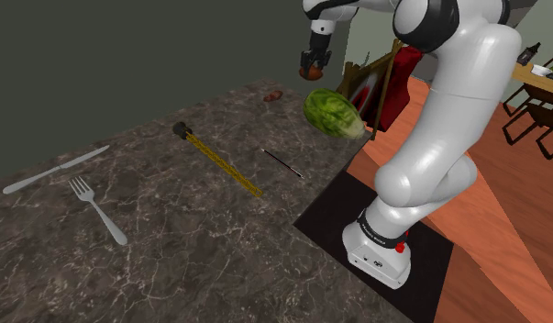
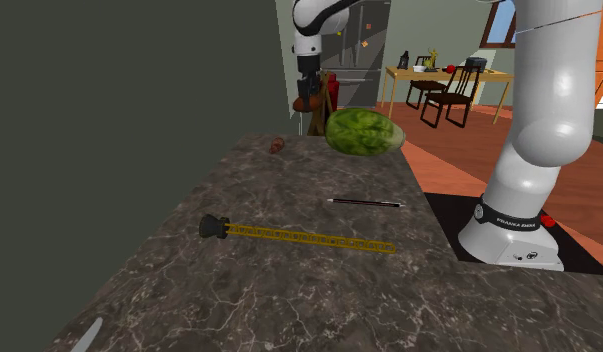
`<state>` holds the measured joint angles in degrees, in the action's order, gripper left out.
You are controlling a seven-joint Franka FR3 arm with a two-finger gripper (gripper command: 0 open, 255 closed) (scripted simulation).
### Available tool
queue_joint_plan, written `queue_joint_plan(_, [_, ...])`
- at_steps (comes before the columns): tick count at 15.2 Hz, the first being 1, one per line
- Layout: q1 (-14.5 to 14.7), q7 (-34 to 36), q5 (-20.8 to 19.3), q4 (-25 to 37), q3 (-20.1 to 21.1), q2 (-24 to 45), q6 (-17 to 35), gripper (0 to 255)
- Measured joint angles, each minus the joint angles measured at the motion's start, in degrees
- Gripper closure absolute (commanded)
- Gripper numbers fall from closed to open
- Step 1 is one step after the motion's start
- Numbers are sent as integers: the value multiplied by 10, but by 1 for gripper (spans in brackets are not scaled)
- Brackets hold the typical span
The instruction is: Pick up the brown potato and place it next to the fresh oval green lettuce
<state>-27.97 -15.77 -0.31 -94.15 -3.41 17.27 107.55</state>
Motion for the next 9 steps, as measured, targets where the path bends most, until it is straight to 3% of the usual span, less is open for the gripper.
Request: queue_joint_plan(9, [0, 1, 1, -43, 1, 20, 63, 255])
